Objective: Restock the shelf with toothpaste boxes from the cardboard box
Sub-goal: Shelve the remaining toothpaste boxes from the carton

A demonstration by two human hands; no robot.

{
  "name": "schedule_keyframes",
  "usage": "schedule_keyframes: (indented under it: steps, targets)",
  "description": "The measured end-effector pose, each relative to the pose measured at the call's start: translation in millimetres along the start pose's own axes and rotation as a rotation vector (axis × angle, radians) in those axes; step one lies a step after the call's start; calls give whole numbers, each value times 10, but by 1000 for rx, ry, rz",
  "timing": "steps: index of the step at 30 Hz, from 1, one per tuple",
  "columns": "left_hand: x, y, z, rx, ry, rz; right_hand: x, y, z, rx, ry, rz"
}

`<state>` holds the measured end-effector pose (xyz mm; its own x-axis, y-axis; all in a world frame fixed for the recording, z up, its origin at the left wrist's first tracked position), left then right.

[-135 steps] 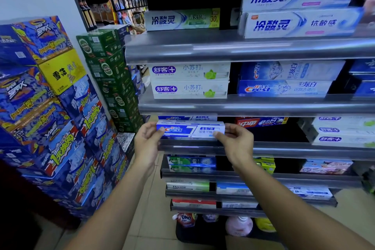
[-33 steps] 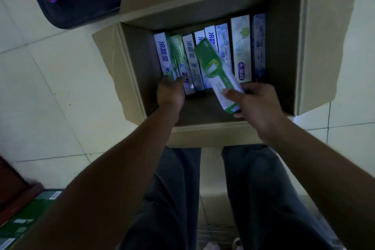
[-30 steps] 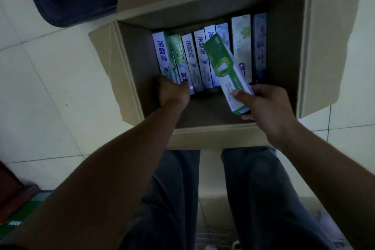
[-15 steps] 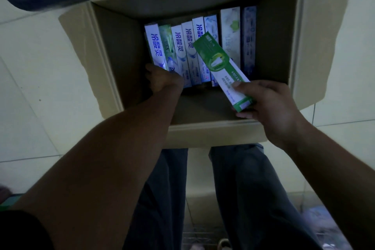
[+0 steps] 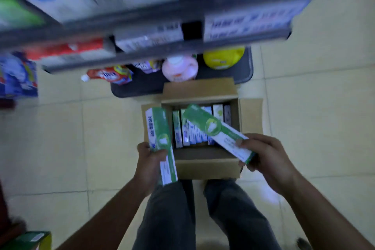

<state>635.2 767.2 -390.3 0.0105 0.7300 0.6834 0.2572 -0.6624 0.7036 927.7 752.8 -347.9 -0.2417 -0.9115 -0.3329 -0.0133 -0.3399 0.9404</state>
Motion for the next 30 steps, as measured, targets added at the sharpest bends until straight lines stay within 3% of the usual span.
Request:
schedule_keyframes:
  steps: [11,18,26,30]
  targets:
    - [2694,1822,-654,-152,276,518,-1725,2721,304,-469,23,-198]
    - [3791,2812,-991,-225,405,770,-2503,3960,566,-532,164,-309]
    - [4474,3454,-1191,-145,462,920,-2923,4772,780,-551,157,-411]
    - [4560,3677,-1276,-97,546,885,-3043,5012,925,-521,170,-700]
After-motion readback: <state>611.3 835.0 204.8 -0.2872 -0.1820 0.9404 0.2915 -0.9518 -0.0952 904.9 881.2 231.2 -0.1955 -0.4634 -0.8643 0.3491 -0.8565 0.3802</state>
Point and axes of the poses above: each hand's wrist, its own y-axis away from the middle knuckle, its own z-axis out of the palm, x = y × z, the point moved 3 cm from there along -y, towards the middle knuckle, and after that the axes turned 13 degrees about z, right-handed, at the moved point
